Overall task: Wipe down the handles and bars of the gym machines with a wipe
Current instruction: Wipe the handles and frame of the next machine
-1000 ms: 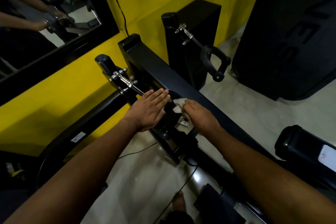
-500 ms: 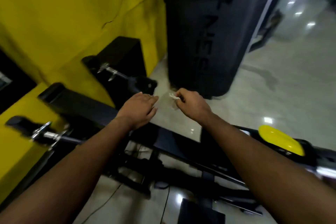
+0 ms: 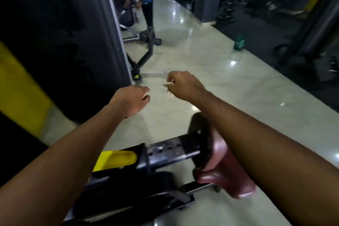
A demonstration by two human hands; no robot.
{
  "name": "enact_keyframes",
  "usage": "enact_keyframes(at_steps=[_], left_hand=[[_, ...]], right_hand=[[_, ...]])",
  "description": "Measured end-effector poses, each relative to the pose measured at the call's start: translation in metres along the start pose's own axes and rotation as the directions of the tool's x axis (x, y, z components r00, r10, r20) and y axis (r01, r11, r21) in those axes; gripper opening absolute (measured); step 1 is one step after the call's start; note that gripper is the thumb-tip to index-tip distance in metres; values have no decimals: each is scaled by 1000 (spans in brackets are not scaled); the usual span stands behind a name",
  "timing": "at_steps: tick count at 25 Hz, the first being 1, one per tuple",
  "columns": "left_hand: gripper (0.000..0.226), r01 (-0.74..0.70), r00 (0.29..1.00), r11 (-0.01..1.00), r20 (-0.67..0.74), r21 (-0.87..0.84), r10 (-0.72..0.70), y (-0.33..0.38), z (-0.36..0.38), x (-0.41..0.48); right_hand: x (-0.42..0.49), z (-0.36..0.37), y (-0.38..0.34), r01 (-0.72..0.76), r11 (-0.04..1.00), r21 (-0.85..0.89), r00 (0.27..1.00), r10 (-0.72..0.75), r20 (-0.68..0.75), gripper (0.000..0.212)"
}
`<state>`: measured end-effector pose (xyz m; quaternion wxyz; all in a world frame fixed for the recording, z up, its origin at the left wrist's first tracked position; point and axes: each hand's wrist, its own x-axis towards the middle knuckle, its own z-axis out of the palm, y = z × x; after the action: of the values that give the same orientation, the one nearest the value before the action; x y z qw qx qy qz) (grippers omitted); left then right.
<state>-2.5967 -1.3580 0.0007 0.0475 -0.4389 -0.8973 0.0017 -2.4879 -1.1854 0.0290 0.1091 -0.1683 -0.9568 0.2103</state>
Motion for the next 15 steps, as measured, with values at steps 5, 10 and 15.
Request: enact_keyframes(at_steps=[5, 10, 15], left_hand=[[42, -238, 969, 971, 63, 3, 237, 151, -8, 97], [46, -415, 907, 909, 60, -44, 417, 258, -3, 175], [49, -469, 873, 882, 128, -45, 471, 352, 33, 241]], right_hand=[[-34, -71, 152, -187, 980, 74, 979, 192, -67, 3], [-86, -91, 272, -358, 921, 152, 920, 376, -111, 23], [-103, -103, 385, -520, 848, 98, 842, 529, -111, 11]])
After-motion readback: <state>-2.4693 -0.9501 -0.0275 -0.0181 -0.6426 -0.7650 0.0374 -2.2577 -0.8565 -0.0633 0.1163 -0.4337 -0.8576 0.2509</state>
